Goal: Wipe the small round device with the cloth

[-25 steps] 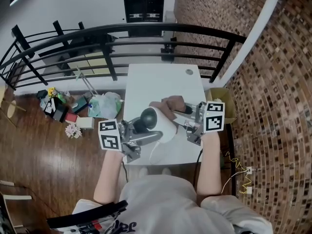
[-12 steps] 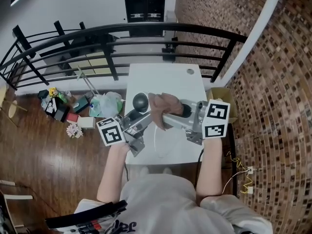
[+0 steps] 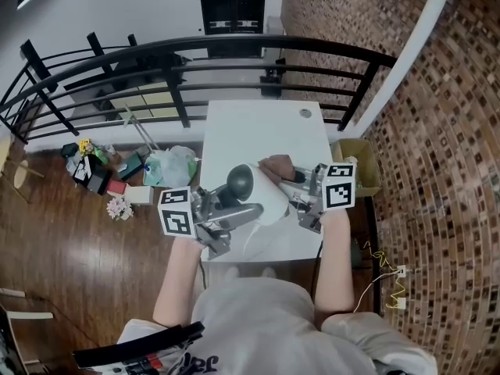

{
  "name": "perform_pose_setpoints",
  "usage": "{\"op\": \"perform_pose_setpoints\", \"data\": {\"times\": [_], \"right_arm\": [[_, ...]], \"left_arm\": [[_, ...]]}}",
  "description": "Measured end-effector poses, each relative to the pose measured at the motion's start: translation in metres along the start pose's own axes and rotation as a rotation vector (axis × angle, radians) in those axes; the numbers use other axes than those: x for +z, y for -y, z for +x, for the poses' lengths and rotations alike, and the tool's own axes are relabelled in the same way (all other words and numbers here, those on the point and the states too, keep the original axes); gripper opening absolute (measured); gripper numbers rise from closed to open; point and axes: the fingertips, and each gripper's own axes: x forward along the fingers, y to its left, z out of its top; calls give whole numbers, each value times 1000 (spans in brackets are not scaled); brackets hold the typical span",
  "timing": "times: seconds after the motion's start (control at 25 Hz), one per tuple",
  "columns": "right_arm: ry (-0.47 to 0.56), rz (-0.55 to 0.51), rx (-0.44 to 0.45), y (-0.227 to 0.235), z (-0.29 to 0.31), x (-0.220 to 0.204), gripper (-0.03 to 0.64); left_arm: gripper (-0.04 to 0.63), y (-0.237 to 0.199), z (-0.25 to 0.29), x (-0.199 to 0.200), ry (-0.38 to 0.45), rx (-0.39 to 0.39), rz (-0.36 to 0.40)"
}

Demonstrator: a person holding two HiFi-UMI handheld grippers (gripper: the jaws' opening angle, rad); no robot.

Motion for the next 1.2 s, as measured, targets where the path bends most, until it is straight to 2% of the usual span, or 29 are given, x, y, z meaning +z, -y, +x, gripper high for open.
{"op": "perform_pose_setpoints", "data": {"times": [0.16, 0.32, 0.44, 0.52, 0.64, 0.76, 0.88, 0.96, 1.08, 1.2], "right_arm": [[-22, 42, 55, -3, 18, -14, 26], [95, 53, 89, -3, 3, 5, 28], [225, 13, 68, -6, -22, 36, 28], [249, -65, 55, -21, -35, 54, 28], [168, -216, 82, -60, -28, 65, 28], [-9, -330, 127, -91, 3, 45, 28], [-195, -380, 53, -81, 31, 9, 28], [-237, -400, -10, -68, 35, 1, 28], [-166, -423, -75, -60, 24, 21, 28], [-57, -396, -173, -43, 3, 49, 28]], "left_arm": [[347, 5, 4, 7, 41, -26, -5], [347, 1, 1, 11, 53, -2, 9], [347, -15, -11, 16, 74, 86, 28], [347, -34, -23, 20, 104, 176, 25], [347, -66, -40, 30, 173, 324, 1], [347, -90, -48, 38, 262, 417, -72], [345, -97, -43, 41, 321, 413, -147], [345, -93, -38, 43, 314, 388, -142], [345, -88, -39, 44, 264, 369, -84], [345, -79, -38, 38, 195, 334, -35]]}}
